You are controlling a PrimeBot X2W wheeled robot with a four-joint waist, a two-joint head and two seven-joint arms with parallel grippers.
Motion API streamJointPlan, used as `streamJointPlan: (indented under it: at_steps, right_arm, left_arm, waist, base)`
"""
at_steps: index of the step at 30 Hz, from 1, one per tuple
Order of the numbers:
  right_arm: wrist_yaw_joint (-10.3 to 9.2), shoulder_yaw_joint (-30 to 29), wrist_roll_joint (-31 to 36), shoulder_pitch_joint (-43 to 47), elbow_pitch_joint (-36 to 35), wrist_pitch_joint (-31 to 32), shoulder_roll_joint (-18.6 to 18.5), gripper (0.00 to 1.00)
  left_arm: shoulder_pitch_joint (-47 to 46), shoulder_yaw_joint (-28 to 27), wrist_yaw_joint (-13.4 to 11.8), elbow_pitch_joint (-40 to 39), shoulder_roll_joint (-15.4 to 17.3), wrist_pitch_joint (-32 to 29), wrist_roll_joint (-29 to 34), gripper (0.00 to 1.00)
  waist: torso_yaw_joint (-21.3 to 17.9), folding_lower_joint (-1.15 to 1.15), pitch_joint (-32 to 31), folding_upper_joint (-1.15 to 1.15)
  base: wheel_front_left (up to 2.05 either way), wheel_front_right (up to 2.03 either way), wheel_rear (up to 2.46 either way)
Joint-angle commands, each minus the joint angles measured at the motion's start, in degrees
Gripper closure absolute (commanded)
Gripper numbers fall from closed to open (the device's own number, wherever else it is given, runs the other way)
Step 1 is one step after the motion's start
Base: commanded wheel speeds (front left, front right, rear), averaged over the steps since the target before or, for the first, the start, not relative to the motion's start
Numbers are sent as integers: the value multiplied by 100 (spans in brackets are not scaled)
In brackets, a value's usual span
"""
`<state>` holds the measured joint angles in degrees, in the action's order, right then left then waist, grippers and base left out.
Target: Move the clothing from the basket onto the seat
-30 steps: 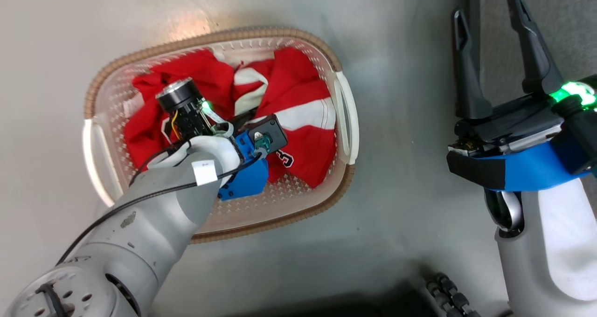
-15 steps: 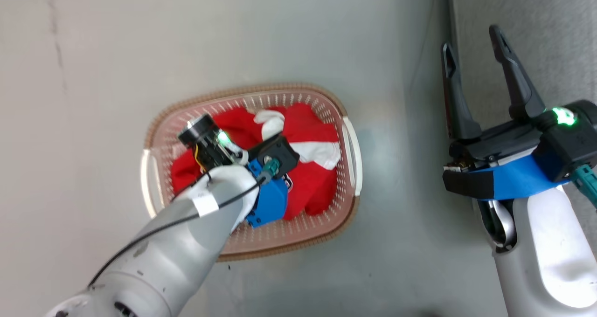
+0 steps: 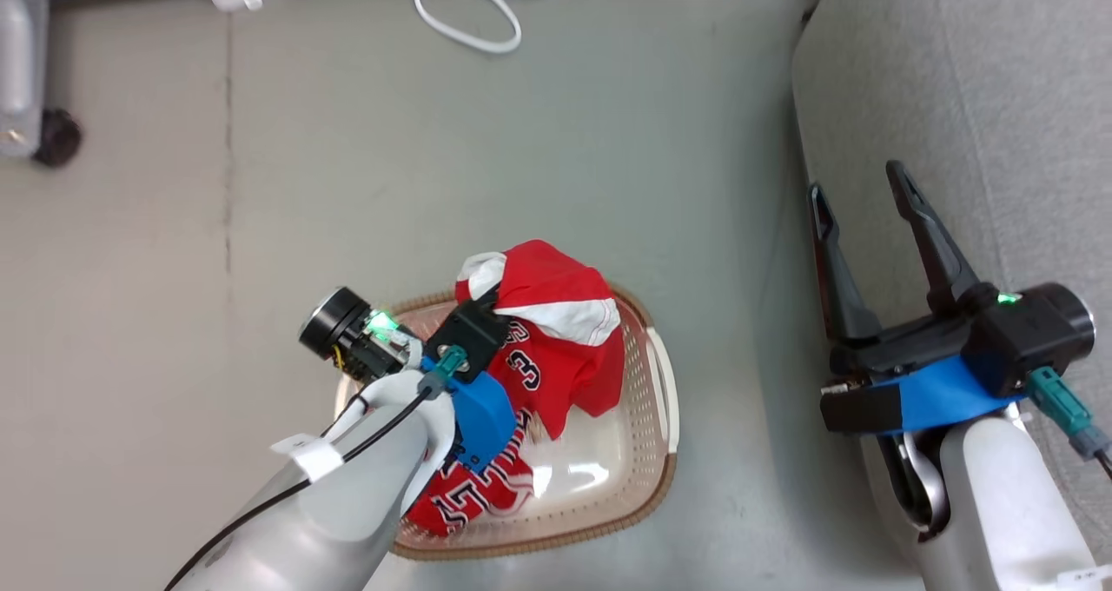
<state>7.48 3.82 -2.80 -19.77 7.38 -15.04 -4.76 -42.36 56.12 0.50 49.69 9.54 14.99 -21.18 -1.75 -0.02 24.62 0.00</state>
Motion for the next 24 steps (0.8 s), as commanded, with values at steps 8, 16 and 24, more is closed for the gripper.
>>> streamJointPlan:
  at_steps: [8, 16, 24]
  right_arm:
    - [3, -80, -38, 428, 99, -22, 28, 0]
    - [3, -41, -85, 658, 154, -22, 84, 0]
    - [3, 18, -125, 824, 207, -22, 126, 0]
  left_arm:
    - [467, -894, -149, -1001, 194, 30, 202, 100]
    - [698, -1760, -147, -1970, 143, 29, 456, 100]
    - [685, -2271, 70, -2572, -52, 29, 675, 100]
  waist:
    - [201, 2, -939, 0]
    - [258, 2, -1405, 0]
    - [245, 2, -1761, 0]
  base:
    - [0, 0, 0]
    - [0, 0, 0]
    - [0, 0, 0]
